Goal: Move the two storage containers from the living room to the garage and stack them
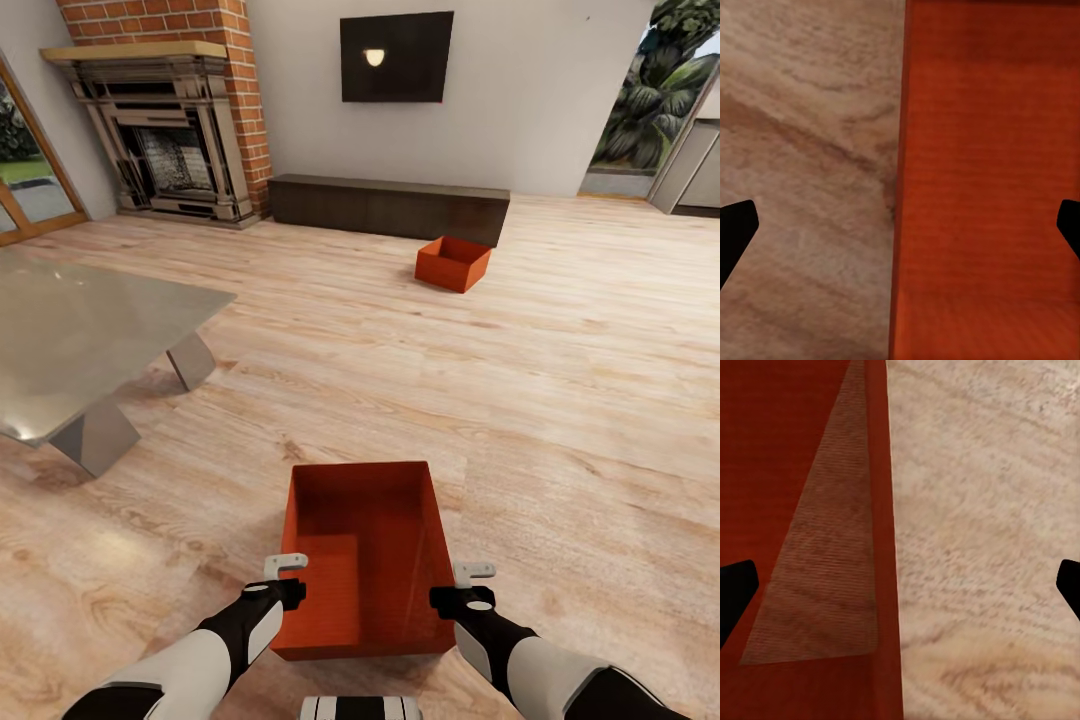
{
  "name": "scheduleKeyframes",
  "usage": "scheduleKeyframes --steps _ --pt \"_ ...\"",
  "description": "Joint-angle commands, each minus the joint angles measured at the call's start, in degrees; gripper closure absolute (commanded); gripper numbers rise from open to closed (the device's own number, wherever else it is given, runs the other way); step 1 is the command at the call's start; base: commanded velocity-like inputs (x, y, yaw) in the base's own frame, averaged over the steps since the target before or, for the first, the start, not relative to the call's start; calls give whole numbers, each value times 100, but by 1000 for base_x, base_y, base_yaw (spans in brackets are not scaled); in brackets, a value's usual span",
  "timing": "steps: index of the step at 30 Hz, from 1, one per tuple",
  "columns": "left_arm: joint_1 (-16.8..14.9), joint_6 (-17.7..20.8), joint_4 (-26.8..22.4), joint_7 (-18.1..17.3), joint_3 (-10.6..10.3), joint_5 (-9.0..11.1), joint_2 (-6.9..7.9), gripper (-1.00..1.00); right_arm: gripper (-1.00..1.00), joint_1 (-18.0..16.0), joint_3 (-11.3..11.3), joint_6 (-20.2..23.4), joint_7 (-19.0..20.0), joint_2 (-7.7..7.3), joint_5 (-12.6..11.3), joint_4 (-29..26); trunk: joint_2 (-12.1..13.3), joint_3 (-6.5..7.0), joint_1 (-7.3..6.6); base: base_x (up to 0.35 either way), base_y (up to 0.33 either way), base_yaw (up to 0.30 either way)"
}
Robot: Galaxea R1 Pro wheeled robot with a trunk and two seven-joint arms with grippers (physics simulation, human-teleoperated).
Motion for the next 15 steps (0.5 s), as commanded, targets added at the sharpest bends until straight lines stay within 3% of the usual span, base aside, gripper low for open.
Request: scheduleKeyframes --steps 1,5,15 --pt "0 30 -13 19 0 37 -2 -100 -100 -3 49 -19 -16 2 -59 3 -43 -22 21 0 0 0" --pt "0 30 -13 19 0 37 1 -100 -100 -3 51 -19 -16 2 -59 3 -203 -94 109 0 0 0" --pt "0 30 -13 16 0 37 -1 -100 -100 -3 49 -19 -16 2 -59 3 -203 -94 109 0 0 0"
